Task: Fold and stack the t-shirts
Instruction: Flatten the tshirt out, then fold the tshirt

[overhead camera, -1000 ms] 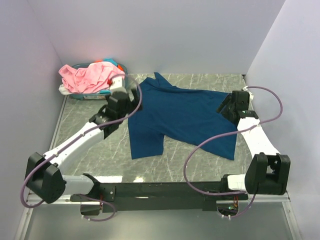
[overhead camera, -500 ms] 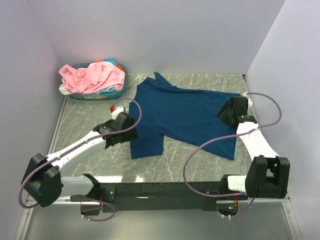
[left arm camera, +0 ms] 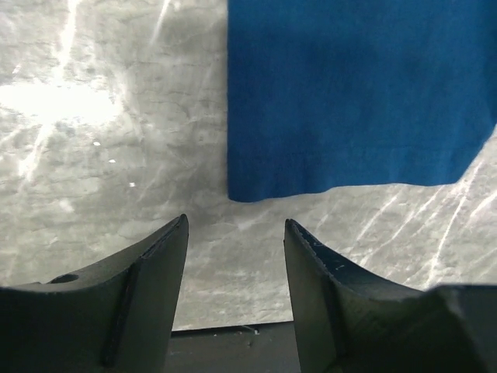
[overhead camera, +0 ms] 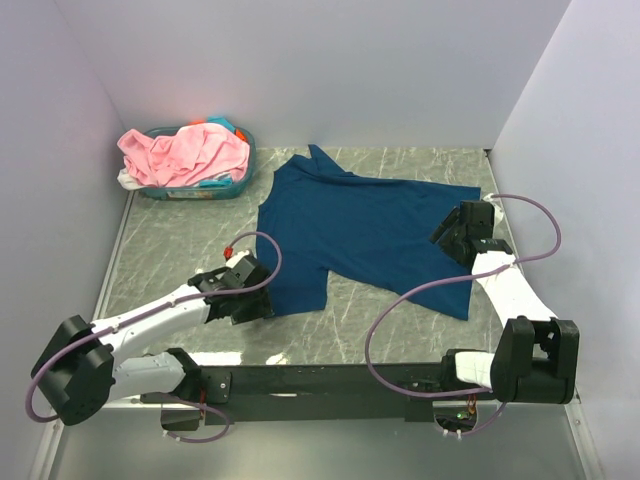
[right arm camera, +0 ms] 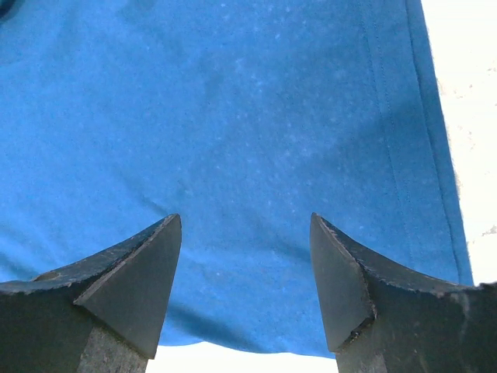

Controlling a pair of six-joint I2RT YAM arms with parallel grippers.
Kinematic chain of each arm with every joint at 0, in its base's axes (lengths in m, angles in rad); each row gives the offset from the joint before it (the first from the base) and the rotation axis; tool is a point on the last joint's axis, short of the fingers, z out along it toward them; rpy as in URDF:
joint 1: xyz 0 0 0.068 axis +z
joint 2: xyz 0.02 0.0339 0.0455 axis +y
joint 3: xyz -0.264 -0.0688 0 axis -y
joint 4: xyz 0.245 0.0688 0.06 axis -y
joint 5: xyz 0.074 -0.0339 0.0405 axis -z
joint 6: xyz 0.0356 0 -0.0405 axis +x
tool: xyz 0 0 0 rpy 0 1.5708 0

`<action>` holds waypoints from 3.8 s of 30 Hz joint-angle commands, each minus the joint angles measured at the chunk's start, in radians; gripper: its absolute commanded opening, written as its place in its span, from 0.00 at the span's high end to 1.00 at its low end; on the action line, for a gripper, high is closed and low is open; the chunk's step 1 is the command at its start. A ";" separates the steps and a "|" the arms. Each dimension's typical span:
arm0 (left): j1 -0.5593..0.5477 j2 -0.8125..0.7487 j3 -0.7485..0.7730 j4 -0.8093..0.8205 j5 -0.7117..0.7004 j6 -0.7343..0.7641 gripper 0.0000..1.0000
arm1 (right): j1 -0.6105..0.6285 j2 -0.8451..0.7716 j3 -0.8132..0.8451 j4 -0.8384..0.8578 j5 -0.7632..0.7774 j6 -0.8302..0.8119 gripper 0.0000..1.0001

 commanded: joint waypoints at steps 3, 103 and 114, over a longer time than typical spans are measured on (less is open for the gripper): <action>-0.004 0.012 -0.007 0.081 0.045 -0.002 0.42 | 0.006 -0.021 0.002 0.038 0.006 0.004 0.27; 0.439 0.020 -0.001 0.130 0.050 0.124 1.00 | -0.152 0.031 -0.084 -0.568 0.117 0.216 0.31; 0.455 0.015 0.005 0.127 0.053 0.130 1.00 | -0.152 0.091 -0.111 -0.527 0.117 0.236 0.43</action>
